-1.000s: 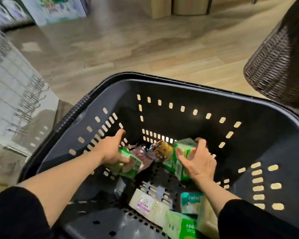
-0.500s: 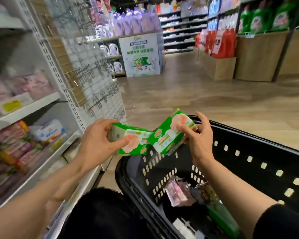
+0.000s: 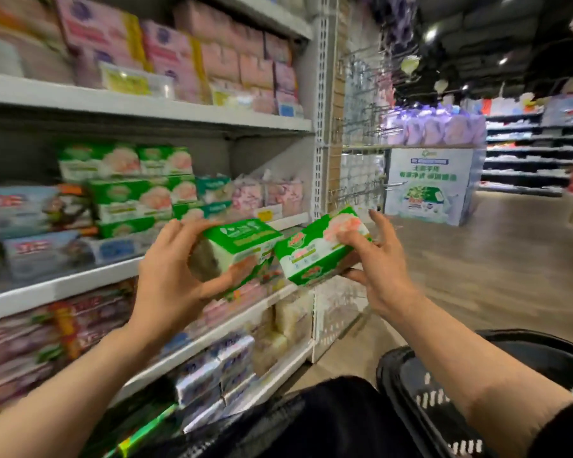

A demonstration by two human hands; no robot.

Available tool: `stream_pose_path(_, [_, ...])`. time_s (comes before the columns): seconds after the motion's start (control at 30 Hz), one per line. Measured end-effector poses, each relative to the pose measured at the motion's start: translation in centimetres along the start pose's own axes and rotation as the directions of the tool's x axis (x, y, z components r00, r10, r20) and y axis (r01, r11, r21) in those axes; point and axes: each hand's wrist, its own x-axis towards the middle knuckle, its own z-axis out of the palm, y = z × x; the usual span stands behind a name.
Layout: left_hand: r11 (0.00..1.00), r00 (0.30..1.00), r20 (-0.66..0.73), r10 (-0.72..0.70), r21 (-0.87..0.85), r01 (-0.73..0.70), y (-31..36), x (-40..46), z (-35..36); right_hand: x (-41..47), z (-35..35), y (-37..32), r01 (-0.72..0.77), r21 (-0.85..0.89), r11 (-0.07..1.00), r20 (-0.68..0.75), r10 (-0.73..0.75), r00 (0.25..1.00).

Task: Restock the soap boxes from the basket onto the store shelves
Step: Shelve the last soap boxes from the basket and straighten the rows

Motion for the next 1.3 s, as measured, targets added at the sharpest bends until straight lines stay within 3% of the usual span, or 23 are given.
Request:
stream_pose_path(0.27, [0.948,0.994,-0.102,-0.036,0.312,0.066,-6.4,-2.7,-10.2,0.8,14.5,1.4,0.039,-0.093,0.995,0.180,-0.021,0.983])
stream_pose_path(0.5, [0.863,0.991,-0.122,0.047,0.505,0.021,-10.2,-3.0,-12.3,4.4,19.7,2.6,0.040,-0.028,0.999,0.090,-0.037,0.995])
stream_pose_path(0.7, [0.836,0.997,-0.015,0.078,0.546,-0.057,-13.4,-3.1,-10.6,9.9,21.8,3.7,0.011,-0.037,0.999,-0.105,-0.015,0.994])
stream_pose_path(0.93, [0.822,0.999,0.015,-0.037,0.568,0.022,-15.6,-5.6,-11.4,14.5,24.9,5.6,0.044,-0.121,0.992,-0.128,-0.060,0.990])
stream_pose_path(1.17, [0.826,0.998,0.047,-0.049,0.563,0.014,-15.7,-6.2,-11.9,18.2,26.8,6.9,-0.033,-0.018,0.999,0.016,0.034,0.999])
stream_pose_path(1.3, [0.834,0.996,0.063,-0.060,0.551,0.015,-15.6,-6.5,-11.9,18.6,27.9,8.3,-0.095,-0.064,0.993,-0.025,0.094,0.995])
